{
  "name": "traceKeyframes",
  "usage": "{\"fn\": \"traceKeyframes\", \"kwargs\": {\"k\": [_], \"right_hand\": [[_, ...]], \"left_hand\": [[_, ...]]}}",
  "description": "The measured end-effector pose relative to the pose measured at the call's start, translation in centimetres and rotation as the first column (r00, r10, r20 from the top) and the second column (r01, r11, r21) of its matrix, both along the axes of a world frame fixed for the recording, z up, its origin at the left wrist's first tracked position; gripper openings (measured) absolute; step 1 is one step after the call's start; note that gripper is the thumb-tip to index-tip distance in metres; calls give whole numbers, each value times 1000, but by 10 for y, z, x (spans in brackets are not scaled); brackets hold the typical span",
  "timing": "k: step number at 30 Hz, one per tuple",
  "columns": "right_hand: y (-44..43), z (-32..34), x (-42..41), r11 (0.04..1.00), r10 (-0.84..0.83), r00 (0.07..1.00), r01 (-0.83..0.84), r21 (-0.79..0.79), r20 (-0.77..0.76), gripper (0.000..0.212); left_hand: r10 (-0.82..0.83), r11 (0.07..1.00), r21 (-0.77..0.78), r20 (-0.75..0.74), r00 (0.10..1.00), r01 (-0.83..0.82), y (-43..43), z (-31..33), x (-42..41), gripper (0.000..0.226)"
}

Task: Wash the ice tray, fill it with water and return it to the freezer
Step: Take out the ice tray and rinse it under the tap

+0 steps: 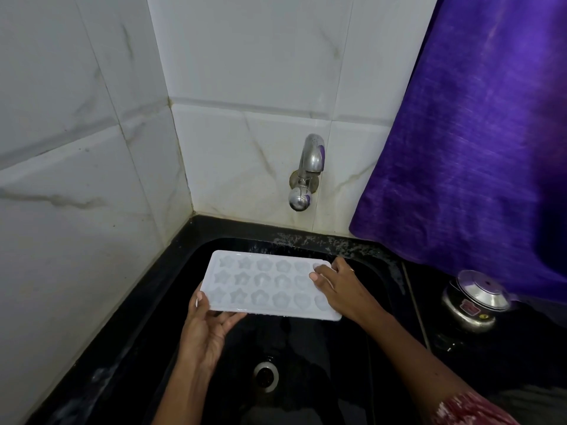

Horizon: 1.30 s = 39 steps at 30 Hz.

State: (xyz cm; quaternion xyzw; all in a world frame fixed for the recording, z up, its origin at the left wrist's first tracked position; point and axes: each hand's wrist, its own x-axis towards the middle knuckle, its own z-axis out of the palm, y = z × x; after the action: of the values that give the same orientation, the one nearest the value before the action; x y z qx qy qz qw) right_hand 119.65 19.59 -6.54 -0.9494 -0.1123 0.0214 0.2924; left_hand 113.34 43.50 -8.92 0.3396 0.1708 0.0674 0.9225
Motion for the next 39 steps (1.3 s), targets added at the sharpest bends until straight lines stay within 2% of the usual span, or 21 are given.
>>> {"fn": "traceKeyframes", "kwargs": {"k": [5, 8, 10, 11, 13, 16, 22, 28, 30, 34, 37, 39], "right_hand": [[1, 2, 1, 1000, -26, 1000, 26, 11, -3, 34], [4, 2, 0, 984, -70, 991, 87, -153, 114, 42], [8, 6, -4, 953, -83, 962, 152, -263, 259, 54], [10, 10, -6, 938, -66, 957, 157, -310, 284, 63], [15, 12, -7, 917, -7, 969, 105, -385, 246, 69], [20, 11, -2, 899, 22, 987, 49, -434, 157, 48], [24, 9, 2, 916, 26, 997, 8, -402, 78, 42], [24, 8, 4, 926, 23, 996, 11, -378, 84, 40], [25, 8, 4, 907, 3, 993, 48, -418, 121, 47], [30, 11, 2, 888, 9, 979, 85, -451, 202, 85], [31, 13, 2, 876, 4, 981, 90, -474, 193, 87], [31, 12, 2, 872, -3, 987, 82, -483, 161, 74]], "left_hand": [[-2, 1000, 4, -17, 1000, 2, 0, 0, -1, 39], [7, 1000, -9, -31, 1000, -7, 1, 0, -1, 39], [7, 1000, 7, -22, 1000, -7, 0, 1, 1, 36], [4, 1000, 18, -17, 1000, -4, 0, 2, 1, 35], [-3, 999, 37, -11, 1000, 4, 0, 2, 2, 35], [-6, 1000, 24, -18, 1000, 6, -1, 1, 2, 33], [-11, 1000, 29, 3, 1000, 11, -2, 2, 1, 34], [0, 1000, 28, 13, 1000, 0, 0, 1, 3, 33], [-13, 1000, 27, 13, 1000, 13, -1, 1, 3, 32], [-29, 999, 18, 5, 1000, 28, -5, 2, 3, 37], [-29, 1000, 8, -2, 1000, 29, -7, 2, 3, 38], [-24, 1000, -8, -7, 1000, 24, -7, 3, 3, 38]]}}
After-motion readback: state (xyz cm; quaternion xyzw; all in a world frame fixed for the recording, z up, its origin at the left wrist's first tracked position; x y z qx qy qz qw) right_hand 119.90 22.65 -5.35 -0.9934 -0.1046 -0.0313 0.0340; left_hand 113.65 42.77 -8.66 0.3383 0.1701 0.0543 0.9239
